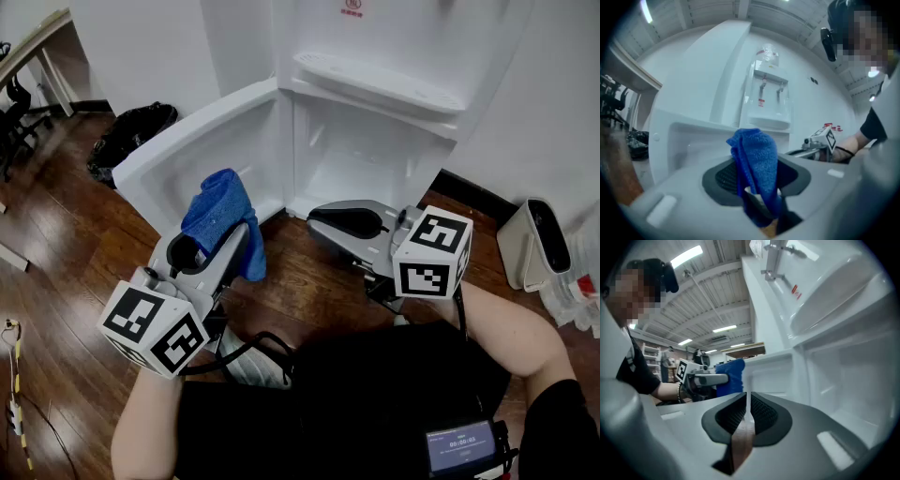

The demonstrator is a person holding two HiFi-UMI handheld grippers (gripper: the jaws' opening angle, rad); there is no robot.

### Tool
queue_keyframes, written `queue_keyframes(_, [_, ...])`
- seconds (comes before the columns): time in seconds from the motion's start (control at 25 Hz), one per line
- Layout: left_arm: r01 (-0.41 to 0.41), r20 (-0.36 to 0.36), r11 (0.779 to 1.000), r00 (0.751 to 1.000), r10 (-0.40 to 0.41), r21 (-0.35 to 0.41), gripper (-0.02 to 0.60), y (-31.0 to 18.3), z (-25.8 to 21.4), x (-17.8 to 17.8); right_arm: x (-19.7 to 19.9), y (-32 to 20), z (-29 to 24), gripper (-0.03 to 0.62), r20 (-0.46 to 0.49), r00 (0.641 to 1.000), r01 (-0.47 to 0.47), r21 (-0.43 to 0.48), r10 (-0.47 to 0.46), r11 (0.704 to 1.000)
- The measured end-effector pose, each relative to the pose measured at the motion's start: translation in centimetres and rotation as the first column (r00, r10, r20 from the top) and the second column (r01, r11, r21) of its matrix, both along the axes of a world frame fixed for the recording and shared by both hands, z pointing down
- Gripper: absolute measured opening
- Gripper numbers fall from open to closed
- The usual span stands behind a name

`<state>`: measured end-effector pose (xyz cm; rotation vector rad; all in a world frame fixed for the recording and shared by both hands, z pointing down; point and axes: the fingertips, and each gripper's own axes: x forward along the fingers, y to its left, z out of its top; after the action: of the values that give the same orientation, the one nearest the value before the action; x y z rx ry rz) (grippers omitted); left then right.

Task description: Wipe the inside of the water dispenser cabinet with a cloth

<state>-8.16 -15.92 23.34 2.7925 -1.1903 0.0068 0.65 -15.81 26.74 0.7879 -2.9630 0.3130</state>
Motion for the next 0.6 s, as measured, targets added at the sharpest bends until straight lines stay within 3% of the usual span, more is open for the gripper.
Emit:
queue_keyframes(0.08, [-0.017,-0.025,1.000,1.000,0.017,0.004,0.170,-0.7,-0.5,-0.4,-2.5,-0.6,-0.5,0.043,0.024,0.997,0.080,-0.027,-0.079,0.996])
queue_keyframes(0.32, [0.008,-0.073,1.000,0.997,-0.010,-0.022,0.172,-3.6,0.0,-3.2,-8.9,-3.4,-1.5,0.277,0.086,0.971,0.229,-0.064,-0.223,0.971])
queue_keyframes(0.44, [-0.069,-0.158,0.997,0.986,0.061,-0.046,0.169,-3.5,-0.3,-4.0,-11.5,-3.6,-1.4,0.345,0.053,0.945,0.324,-0.031,-0.322,0.946])
queue_keyframes(0.6, [-0.245,-0.291,0.969,0.930,0.222,-0.043,0.170,-1.9,-1.6,-4.3,-13.3,-2.2,-0.9,0.319,-0.007,0.890,0.455,-0.004,-0.455,0.890])
